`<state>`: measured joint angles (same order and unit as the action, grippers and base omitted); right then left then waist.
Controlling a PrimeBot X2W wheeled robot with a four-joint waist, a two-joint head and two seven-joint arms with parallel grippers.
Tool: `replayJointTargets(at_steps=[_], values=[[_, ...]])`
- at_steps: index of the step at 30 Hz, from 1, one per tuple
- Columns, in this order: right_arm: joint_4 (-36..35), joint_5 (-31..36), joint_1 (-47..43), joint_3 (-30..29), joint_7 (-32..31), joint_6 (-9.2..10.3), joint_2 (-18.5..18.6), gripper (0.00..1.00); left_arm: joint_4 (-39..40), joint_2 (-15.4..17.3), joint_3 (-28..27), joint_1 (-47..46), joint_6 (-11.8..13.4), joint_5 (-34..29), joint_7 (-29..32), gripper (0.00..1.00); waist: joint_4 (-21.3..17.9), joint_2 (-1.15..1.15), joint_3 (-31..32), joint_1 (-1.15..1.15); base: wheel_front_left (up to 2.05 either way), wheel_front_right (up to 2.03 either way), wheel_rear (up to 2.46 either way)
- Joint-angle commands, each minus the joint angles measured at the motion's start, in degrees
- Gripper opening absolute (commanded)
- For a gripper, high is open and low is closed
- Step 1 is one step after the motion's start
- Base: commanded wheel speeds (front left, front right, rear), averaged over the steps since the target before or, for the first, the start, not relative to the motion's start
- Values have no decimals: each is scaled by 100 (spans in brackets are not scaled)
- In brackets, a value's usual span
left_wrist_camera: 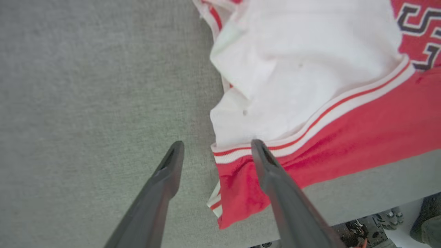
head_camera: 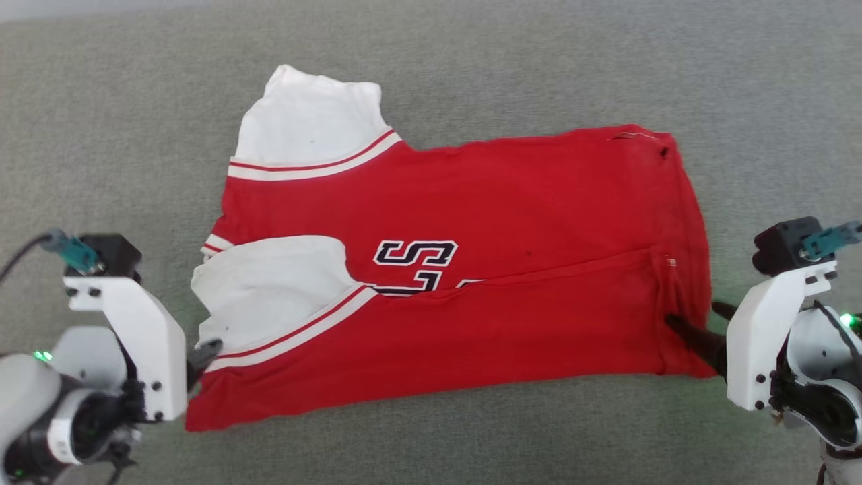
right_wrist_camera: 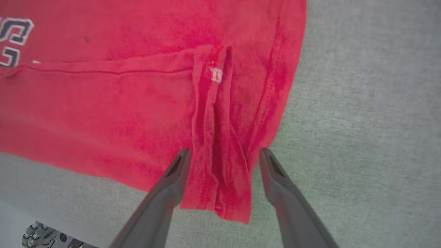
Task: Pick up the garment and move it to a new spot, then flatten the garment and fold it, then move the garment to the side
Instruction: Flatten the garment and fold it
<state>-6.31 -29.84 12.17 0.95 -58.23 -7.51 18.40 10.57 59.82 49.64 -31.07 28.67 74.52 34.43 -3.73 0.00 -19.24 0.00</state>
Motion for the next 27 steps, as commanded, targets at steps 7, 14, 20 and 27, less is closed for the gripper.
replayJointTargets(at_steps=[7,14,20,27], values=[[-581,278,-154,-378,1077,3,-462,100,-31,282,-182,-726,-271,-433,134,100,-426,0,44,0,0,0,0],[-952,833,-82,-378,2643,3,-1039,100,-788,105,-324,-1598,-964,-852,62,100,-947,0,-86,0,0,0,0],[-1002,1177,25,-302,3789,3,-1341,100,-1564,-132,-333,-2184,-1447,-1118,10,100,-1344,0,-247,0,0,0,0],[-895,1378,252,-169,5221,3,-1526,100,-2725,-382,-334,-2821,-1879,-1291,130,100,-1822,0,-537,0,0,0,0]])
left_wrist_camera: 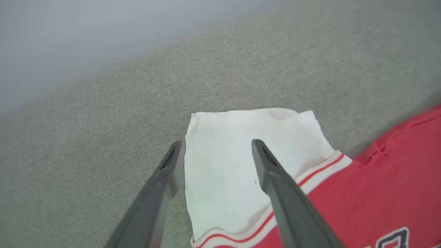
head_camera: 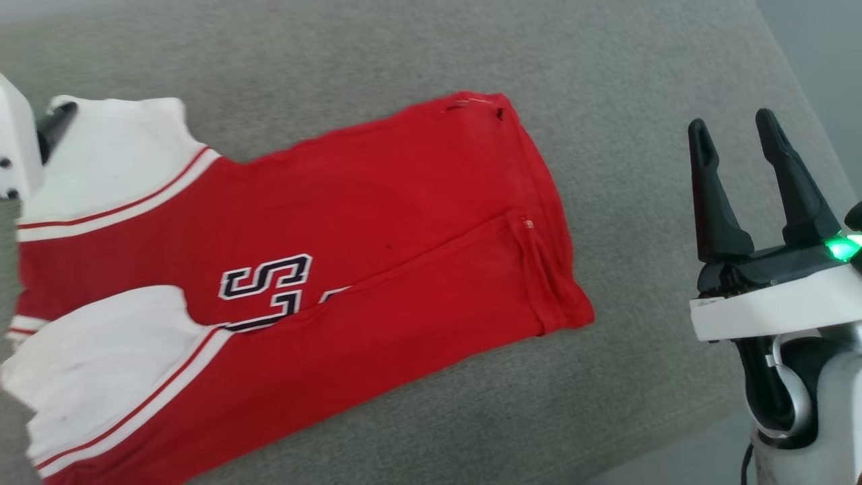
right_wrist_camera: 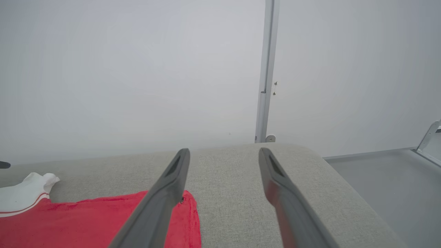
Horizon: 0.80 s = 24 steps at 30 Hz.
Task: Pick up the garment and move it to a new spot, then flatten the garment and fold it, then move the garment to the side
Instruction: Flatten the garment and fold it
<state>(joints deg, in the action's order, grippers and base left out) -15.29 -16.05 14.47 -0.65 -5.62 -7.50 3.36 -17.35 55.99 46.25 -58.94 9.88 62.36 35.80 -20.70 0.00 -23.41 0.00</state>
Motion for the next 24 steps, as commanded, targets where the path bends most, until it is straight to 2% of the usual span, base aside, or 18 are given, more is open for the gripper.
replayJointTargets(at_steps=[1,7,10,14,15,16,19,24], values=[[22,14,50,16,110,2,-31,100,-61,-34,-17,-114,-34,-51,27,100,-174,0,-164,0,0,0,0],[249,-73,158,178,531,2,-54,100,-760,-118,58,-429,-122,-89,340,100,-375,0,-393,0,0,0,0],[397,-305,239,218,506,3,-49,100,-1051,-153,154,-578,-138,-207,521,100,-415,0,-510,0,0,0,0],[585,-308,417,382,250,2,-50,100,-1478,-339,267,-629,-2,-144,926,100,-410,0,-627,0,0,0,0],[627,-277,509,439,188,2,-51,100,-1561,-405,306,-585,30,-67,1116,23,-402,0,-647,0,0,0,0],[688,-280,602,511,120,2,-51,100,-1619,-450,376,-573,58,-59,1280,0,-389,0,-670,0,0,0,0],[968,-409,937,695,-147,2,13,100,-1624,-609,424,-674,52,-52,1429,0,-318,0,-743,0,0,0,0],[1795,-577,1817,1013,-750,2,385,100,-1623,-858,487,-947,13,-178,1460,0,-139,0,-854,0,0,0,0]])
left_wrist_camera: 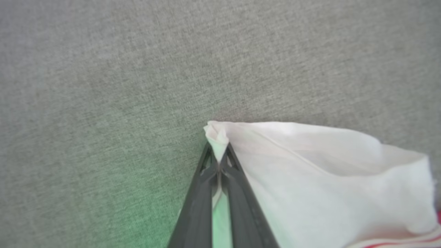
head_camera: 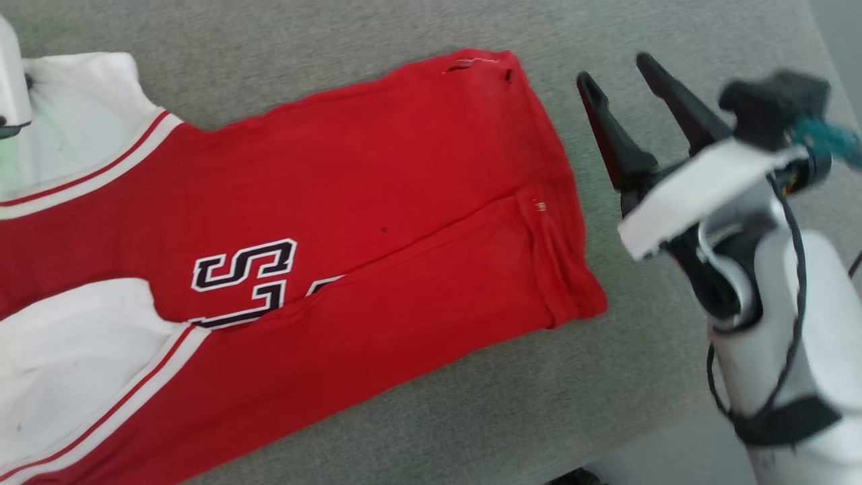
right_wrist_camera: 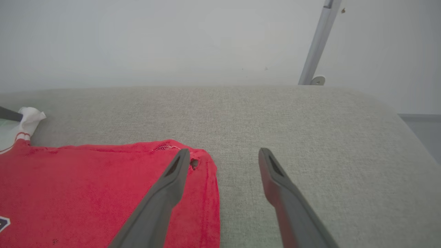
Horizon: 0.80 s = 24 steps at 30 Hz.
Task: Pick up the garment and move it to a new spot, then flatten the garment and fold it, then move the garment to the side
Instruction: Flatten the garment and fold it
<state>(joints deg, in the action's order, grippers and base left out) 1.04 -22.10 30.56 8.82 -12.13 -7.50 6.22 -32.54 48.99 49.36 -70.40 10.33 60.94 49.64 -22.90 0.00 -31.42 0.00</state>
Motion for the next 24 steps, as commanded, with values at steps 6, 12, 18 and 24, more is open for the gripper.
replayJointTargets(at_steps=[6,12,18,24], values=[[1711,-397,1472,729,-971,2,405,100,-159,-464,190,-99,-174,-121,-101,0,377,0,-175,0,0,0,0],[2595,-879,2100,1403,-1791,3,580,100,-266,-623,182,-175,-263,-135,-236,0,558,0,-209,0,0,0,0],[3188,-1464,2450,2235,-2824,0,796,0,-390,-840,101,-232,-378,-93,-560,0,742,0,-177,0,0,0,0],[3195,-1779,2646,2473,-2769,5,1222,0,-488,-983,25,-395,-529,-84,-831,0,958,0,16,0,0,0,0]])
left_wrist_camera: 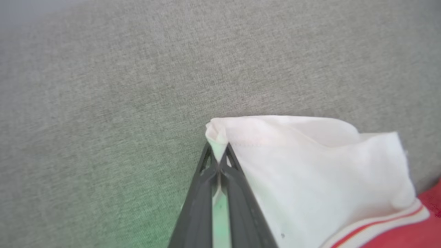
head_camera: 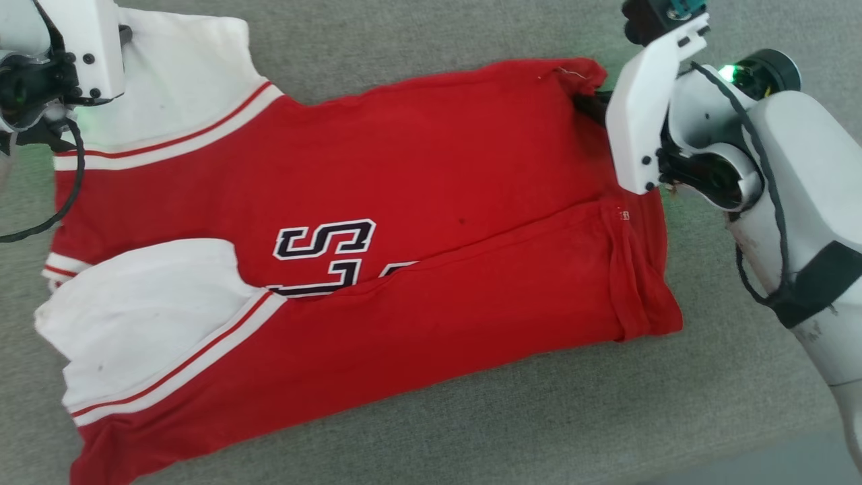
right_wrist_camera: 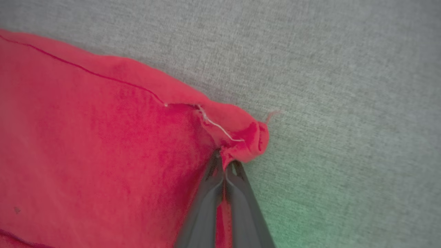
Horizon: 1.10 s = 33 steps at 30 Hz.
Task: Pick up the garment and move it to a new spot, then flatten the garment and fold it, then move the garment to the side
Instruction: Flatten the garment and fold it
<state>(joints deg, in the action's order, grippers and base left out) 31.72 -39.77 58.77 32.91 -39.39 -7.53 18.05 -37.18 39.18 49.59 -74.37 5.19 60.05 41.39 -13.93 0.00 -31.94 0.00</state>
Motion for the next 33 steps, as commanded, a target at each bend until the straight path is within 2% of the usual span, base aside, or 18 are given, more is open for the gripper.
replayJointTargets(at_steps=[1,8,13,19,23,29,30,33], values=[[107,-48,-180,68,14,8,96,0,-18,-26,-9,-20,-44,21,-20,0,97,0,117,0,0,0,0],[-146,-98,-343,58,513,7,479,0,268,-33,-6,-12,-100,127,118,0,358,0,487,0,0,0,0],[-421,-29,-667,-64,837,7,748,0,760,89,49,264,101,252,377,0,535,0,753,0,0,0,0],[-862,24,-1183,-323,904,7,1020,0,1743,399,56,767,594,469,773,0,693,0,1015,0,0,0,0],[-1308,111,-1577,-506,814,7,1199,0,2625,785,111,1163,995,506,955,0,769,0,1118,0,0,0,0],[-2108,163,-2351,-941,658,7,1390,0,3979,1389,108,1864,1722,674,1133,0,867,0,1217,0,0,0,0],[-2108,163,-2351,-941,658,7,1390,0,3979,1389,108,1864,1722,674,1133,0,867,0,1217,0,0,0,0],[-2466,203,-2818,-1218,531,7,1448,0,4596,1649,136,2204,2032,711,1109,0,915,0,1235,0,0,0,0]])
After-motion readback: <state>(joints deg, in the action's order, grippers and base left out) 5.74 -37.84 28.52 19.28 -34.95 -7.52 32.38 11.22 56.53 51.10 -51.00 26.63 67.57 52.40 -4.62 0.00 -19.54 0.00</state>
